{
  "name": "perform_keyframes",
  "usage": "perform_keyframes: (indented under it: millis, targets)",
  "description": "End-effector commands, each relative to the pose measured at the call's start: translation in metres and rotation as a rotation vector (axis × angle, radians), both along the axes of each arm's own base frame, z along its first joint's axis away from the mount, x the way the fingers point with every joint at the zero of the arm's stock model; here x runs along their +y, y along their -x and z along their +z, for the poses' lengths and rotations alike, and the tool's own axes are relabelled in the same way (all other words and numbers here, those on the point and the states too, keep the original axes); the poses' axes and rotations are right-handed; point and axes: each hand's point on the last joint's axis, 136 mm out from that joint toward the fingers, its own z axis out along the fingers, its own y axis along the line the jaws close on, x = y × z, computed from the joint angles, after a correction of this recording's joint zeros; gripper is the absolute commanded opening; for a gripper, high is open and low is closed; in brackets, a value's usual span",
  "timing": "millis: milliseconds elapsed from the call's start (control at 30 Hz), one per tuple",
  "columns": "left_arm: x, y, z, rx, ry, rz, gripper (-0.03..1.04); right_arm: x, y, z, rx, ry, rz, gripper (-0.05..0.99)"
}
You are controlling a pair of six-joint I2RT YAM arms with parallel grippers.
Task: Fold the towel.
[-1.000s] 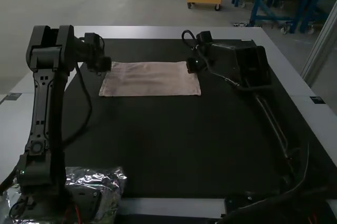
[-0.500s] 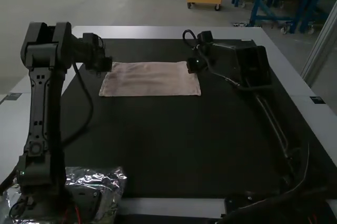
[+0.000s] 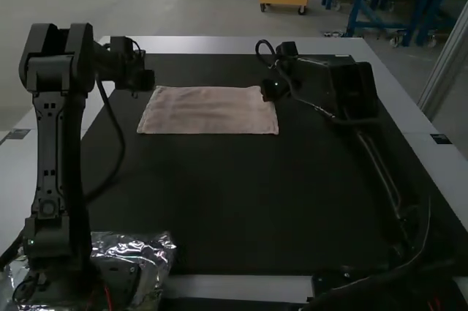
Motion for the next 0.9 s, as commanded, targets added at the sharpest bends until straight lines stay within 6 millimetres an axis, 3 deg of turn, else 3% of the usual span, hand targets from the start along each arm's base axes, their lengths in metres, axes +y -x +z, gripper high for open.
perform_keyframes:
  millis: [0,200,300,367,633,667,733,767,867]
  targets:
    - [0.006,-0.003,-0.001,-0.012,-0.018,-0.003,0.53,0.008,-0.005,0.051,-0.066,-0.044,0.010,-0.02]
    - [0.012,-0.008,-0.015,-0.021,-0.025,0.009,0.82,0.014,-0.003,0.046,-0.060,-0.043,0.019,-0.02]
    - [0.012,-0.010,-0.019,-0.018,-0.024,0.009,0.83,0.014,-0.003,0.043,-0.057,-0.042,0.019,-0.02]
    - [0.013,-0.011,-0.024,-0.011,-0.024,0.010,0.91,0.014,-0.003,0.042,-0.057,-0.042,0.019,-0.02]
    - [0.011,-0.015,-0.041,0.023,-0.025,0.011,0.89,0.014,-0.005,0.043,-0.063,-0.047,0.017,-0.02]
    - [0.011,-0.014,-0.047,0.041,-0.027,0.008,0.76,0.014,-0.006,0.044,-0.064,-0.048,0.015,-0.02]
    - [0.011,-0.013,-0.053,0.062,-0.022,0.009,0.21,0.013,-0.006,0.044,-0.062,-0.047,0.014,-0.02]
    - [0.012,-0.013,-0.056,0.068,-0.021,0.011,0.00,0.012,-0.006,0.044,-0.061,-0.048,0.011,-0.02]
    - [0.010,-0.012,-0.056,0.074,-0.016,0.004,0.02,0.009,-0.007,0.044,-0.061,-0.049,0.006,-0.02]
